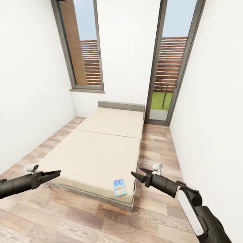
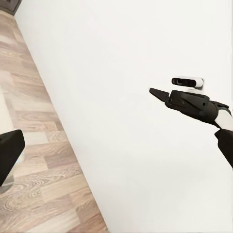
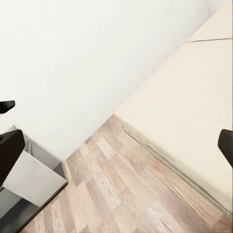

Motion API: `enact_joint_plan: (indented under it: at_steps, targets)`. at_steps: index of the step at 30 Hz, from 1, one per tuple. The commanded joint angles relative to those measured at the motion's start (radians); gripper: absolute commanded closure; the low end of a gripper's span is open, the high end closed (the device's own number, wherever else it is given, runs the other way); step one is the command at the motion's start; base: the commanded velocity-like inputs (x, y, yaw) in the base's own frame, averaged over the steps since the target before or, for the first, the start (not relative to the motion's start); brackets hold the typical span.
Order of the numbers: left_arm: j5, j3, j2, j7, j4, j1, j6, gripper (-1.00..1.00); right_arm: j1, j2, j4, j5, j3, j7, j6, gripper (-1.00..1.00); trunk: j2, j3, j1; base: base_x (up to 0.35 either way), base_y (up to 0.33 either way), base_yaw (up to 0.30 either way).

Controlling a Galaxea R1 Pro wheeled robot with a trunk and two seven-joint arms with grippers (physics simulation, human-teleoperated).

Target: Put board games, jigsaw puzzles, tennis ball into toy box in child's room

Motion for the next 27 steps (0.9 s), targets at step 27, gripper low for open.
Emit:
enact_joint_plan:
  at_steps: [27]
  targets:
    - [-0.001,0.000,0.002,-0.004,0.010,0.000,0.008,-1.00,-0.001,0.007,0.003,-0.008,0.001,-0.003,0.008,-1.00,-0.002,0.009,0.001,0.000,0.092,-0.281]
